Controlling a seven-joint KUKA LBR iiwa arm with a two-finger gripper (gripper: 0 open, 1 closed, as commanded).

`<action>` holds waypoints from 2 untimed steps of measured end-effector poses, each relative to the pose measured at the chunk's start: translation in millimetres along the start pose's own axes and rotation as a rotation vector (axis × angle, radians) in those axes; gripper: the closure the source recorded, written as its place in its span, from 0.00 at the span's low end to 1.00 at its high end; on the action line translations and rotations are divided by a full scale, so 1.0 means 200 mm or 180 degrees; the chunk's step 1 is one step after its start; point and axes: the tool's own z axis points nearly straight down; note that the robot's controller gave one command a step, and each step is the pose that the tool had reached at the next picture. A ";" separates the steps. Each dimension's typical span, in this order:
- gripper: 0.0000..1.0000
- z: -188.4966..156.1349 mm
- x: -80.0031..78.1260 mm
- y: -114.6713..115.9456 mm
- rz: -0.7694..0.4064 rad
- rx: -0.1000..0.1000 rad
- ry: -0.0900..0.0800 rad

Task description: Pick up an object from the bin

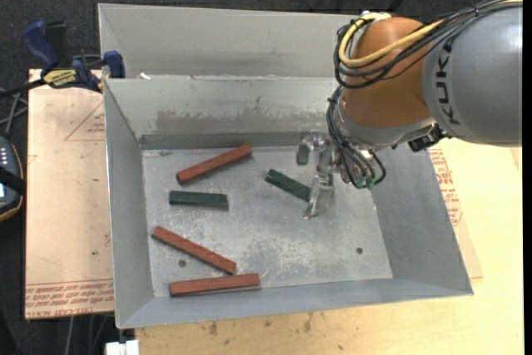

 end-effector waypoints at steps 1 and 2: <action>0.00 0.11 -0.05 -0.13 0.0465 0.0004 0.0021; 0.00 0.18 -0.16 -0.09 0.0159 0.0004 0.0007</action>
Offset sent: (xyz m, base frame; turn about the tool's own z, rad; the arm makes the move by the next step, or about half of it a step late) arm 0.0288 -0.0203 -0.0355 0.0504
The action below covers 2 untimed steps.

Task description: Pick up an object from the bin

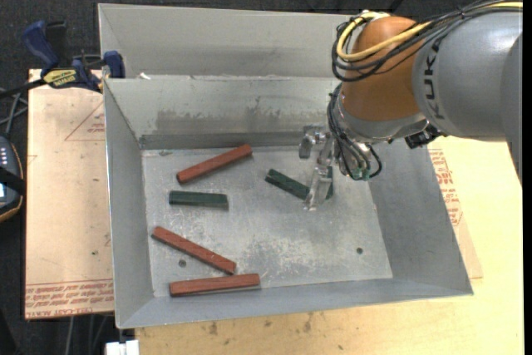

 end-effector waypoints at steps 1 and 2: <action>0.00 0.33 0.01 0.02 0.0766 -0.0002 0.0000; 1.00 0.39 0.04 0.02 0.0861 -0.0018 -0.0011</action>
Offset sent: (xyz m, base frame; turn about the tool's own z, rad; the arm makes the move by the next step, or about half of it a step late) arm -0.0147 0.0035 -0.0733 0.2886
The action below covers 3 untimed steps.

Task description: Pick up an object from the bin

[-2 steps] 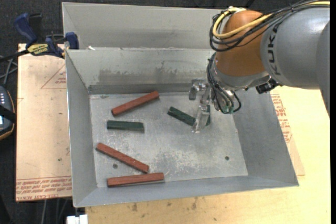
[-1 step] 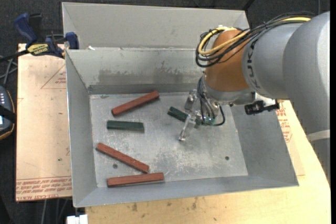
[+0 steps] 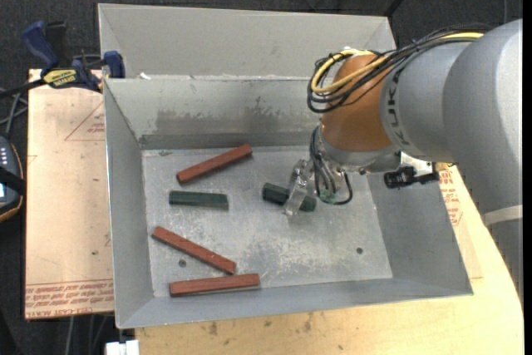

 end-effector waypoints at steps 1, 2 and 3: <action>1.00 -0.01 0.01 0.00 0.0013 0.0001 -0.0004; 1.00 -0.03 0.02 -0.01 0.0016 0.0009 0.0010; 1.00 -0.12 0.02 -0.01 0.0009 0.0026 0.0034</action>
Offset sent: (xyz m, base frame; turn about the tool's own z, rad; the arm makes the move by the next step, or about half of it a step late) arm -0.0001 0.0001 0.0732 0.0000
